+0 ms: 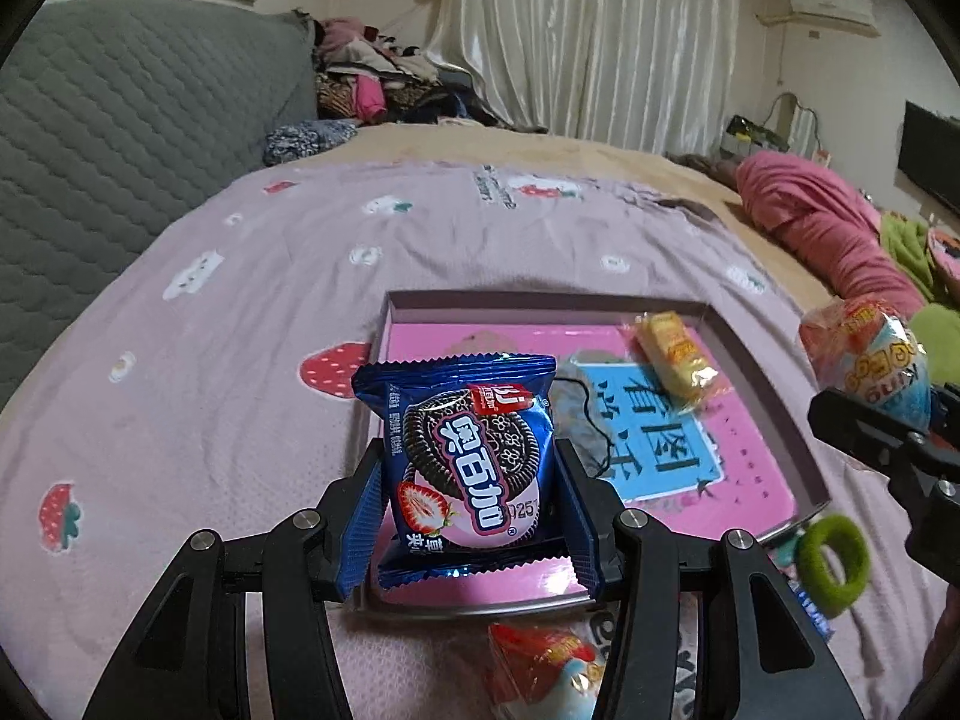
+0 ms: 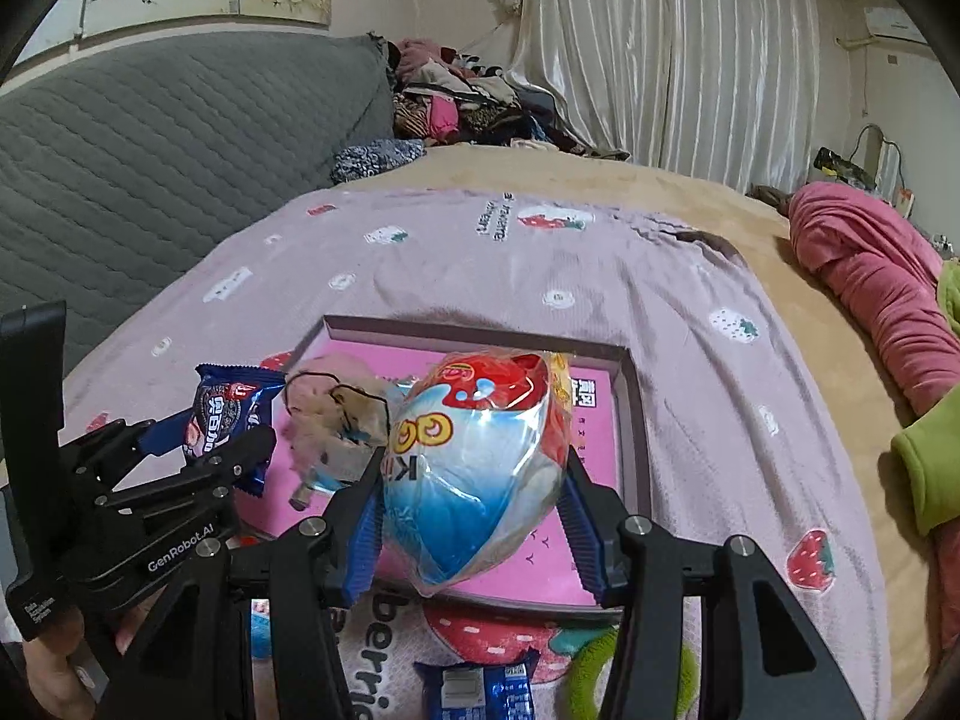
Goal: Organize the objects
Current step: 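Lower the Oreo pack onto the book with the left gripper while the right lowers the egg, then open both grippers and withdraw them from the tray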
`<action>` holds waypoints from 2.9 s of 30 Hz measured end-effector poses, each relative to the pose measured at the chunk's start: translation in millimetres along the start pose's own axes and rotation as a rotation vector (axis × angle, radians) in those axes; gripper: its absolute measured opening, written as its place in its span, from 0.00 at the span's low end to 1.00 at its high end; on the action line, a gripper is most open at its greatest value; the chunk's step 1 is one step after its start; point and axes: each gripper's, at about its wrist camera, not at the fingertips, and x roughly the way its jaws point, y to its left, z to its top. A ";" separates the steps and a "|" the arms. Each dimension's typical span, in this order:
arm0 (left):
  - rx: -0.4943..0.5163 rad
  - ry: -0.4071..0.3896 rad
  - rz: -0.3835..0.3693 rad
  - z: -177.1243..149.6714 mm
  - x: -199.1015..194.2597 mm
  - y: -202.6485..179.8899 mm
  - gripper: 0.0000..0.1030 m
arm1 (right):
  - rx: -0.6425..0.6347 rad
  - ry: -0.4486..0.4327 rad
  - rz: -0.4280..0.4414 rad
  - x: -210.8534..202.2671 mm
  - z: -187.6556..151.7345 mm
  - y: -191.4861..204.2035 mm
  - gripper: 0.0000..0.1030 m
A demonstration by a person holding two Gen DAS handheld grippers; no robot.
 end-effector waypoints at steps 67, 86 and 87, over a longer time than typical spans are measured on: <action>0.021 0.127 -0.042 -17.6 36.8 3.2 0.67 | 0.051 0.198 -0.093 86.6 -33.5 -21.8 0.59; 0.023 0.096 -0.007 -11.2 22.6 6.6 0.73 | 0.053 0.136 -0.092 61.4 -23.9 -14.4 0.68; 0.023 0.096 -0.003 -10.8 22.4 6.8 0.73 | 0.055 0.133 -0.089 60.4 -23.5 -14.3 0.70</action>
